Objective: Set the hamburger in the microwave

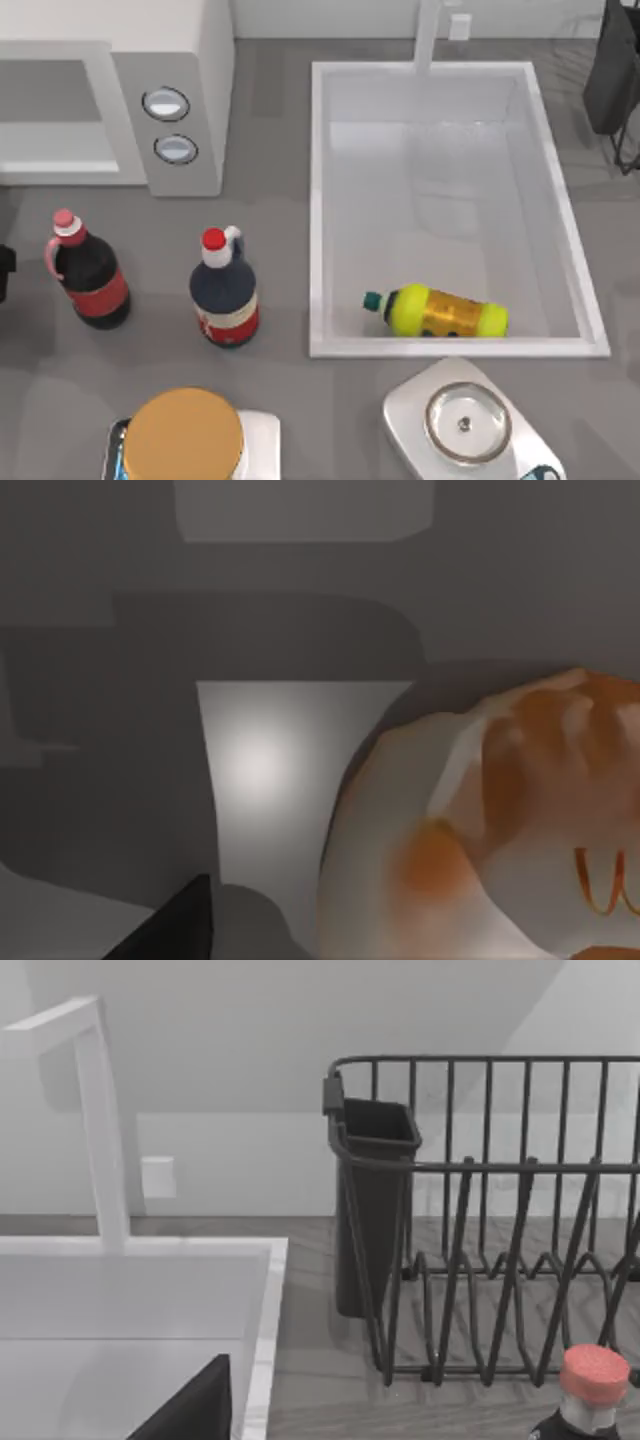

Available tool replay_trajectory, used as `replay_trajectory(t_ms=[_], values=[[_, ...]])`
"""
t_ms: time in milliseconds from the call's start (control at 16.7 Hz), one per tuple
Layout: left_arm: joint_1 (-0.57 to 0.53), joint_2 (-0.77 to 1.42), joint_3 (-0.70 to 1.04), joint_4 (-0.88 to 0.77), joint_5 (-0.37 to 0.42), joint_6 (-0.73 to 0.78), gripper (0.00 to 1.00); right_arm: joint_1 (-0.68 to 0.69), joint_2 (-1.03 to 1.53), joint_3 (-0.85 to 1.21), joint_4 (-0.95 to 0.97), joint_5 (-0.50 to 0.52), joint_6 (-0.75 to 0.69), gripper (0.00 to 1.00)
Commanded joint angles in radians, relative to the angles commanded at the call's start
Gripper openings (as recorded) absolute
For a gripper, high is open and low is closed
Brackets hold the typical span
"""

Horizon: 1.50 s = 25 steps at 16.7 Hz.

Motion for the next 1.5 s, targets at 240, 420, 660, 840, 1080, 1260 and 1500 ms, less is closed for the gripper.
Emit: replay_trajectory(t_ms=[240,420,660,840,1080,1260,1500], values=[[0.000,0.000,0.000,0.000,0.000,0.000,0.55,0.000,0.000,0.000,0.000,0.000,0.000,1.00],[0.000,0.000,0.000,0.000,0.000,0.000,0.32,0.000,0.000,0.000,0.000,0.000,0.000,1.00],[0.000,0.000,0.000,0.000,0.000,0.000,0.02,0.000,0.000,0.000,0.000,0.000,0.000,1.00],[0.000,0.000,0.000,0.000,0.000,0.000,0.00,0.000,0.000,0.000,0.000,0.000,0.000,1.00],[0.000,0.000,0.000,0.000,0.000,0.000,0.00,0.000,0.000,0.000,0.000,0.000,0.000,1.00],[0.007,-0.073,0.004,-0.068,0.001,0.007,0.00,0.000,0.000,0.000,0.000,0.000,0.000,1.00],[-0.015,-0.159,0.061,-0.184,-0.031,0.000,0.00,0.000,0.000,0.000,0.000,0.000,0.000,1.00]])
